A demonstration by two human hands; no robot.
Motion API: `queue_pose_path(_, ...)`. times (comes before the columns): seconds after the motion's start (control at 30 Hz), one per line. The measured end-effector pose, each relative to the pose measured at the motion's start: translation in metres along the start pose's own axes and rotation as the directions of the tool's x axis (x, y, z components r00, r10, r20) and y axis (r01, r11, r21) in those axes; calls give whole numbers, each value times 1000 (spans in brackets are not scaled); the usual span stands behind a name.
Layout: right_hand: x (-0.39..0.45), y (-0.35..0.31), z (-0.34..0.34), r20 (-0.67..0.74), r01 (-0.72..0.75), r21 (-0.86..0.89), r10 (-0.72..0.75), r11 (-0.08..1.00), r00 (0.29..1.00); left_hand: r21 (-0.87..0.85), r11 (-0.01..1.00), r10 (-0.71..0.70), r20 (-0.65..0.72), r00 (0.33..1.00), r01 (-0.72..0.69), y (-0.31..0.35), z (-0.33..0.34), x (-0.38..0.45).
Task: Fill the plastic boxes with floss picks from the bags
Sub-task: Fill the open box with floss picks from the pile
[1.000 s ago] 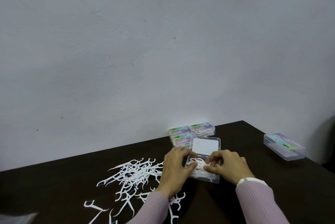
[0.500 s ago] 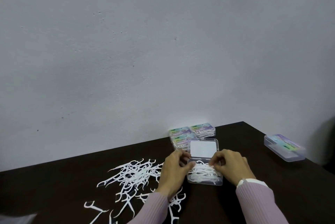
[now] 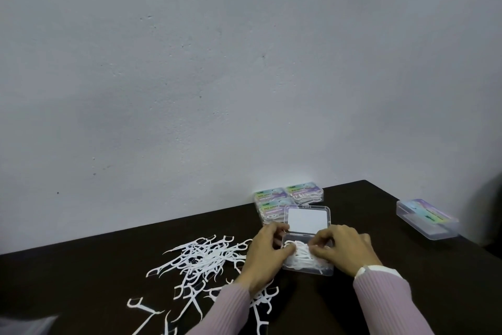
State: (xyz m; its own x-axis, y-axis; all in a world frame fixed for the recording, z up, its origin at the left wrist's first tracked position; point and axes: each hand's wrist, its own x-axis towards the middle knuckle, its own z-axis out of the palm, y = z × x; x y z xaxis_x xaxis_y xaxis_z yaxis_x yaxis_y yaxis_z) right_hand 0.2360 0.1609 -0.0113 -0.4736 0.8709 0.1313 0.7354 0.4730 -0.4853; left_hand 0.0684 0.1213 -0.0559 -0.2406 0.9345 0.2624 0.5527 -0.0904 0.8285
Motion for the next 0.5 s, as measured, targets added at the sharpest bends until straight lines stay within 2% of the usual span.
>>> queue_pose_path(0.2,0,-4,3,-8,77,-41,-77,996,997,-38,999,-7,50,999,8,0,-2,-1)
queue_pose_path(0.4,2,-6,4,-52,117,-35,-118,993,992,29,999,31,45,999,-32,2,-5,-2)
queue_pose_path(0.5,5,-11,8,-80,191,-13,-191,982,978,61,996,62,50,997,-65,9,-16,-9)
